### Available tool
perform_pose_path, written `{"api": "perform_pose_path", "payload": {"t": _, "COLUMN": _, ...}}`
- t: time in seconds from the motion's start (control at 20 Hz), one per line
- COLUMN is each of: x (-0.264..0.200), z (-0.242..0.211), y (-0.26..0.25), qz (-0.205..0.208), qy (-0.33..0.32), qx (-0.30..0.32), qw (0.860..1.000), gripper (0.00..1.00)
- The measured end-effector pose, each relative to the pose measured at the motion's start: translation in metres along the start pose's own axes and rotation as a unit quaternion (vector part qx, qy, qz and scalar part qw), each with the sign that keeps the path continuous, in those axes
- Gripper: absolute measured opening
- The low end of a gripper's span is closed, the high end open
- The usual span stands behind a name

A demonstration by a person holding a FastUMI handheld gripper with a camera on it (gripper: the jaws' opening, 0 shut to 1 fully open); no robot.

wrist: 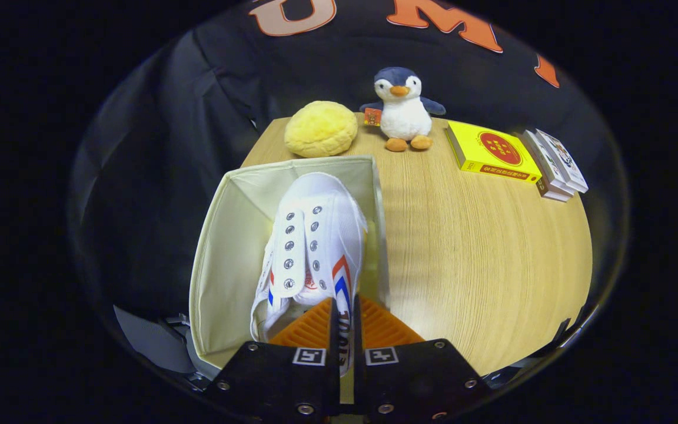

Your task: Open the storage box then place both shoes into the box .Put the left shoe in first, then the right shoe, with the right side of both shoes facing outward in a uniform manner.

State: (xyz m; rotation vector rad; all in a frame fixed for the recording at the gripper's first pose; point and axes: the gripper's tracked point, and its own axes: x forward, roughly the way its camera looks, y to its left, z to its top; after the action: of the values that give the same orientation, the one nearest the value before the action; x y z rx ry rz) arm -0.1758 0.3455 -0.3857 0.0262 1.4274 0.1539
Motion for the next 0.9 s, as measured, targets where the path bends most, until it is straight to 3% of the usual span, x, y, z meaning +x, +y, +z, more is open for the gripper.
{"api": "perform_pose_path", "payload": {"t": 0.15, "x": -0.005, "z": -0.003, "y": 0.009, "qz": 0.017, "qy": -0.006, "qx": -0.01, "qw": 1.0, "gripper": 0.25}}
{"api": "perform_pose_path", "payload": {"t": 0.55, "x": -0.058, "z": 0.059, "y": -0.017, "qz": 0.05, "qy": -0.14, "qx": -0.025, "qw": 0.989, "gripper": 0.45}}
{"api": "perform_pose_path", "payload": {"t": 0.7, "x": -0.089, "z": 0.093, "y": -0.038, "qz": 0.064, "qy": -0.216, "qx": -0.036, "qw": 0.974, "gripper": 0.53}}
{"api": "perform_pose_path", "payload": {"t": 0.9, "x": -0.141, "z": 0.134, "y": -0.082, "qz": 0.06, "qy": -0.327, "qx": -0.043, "qw": 0.942, "gripper": 0.66}}
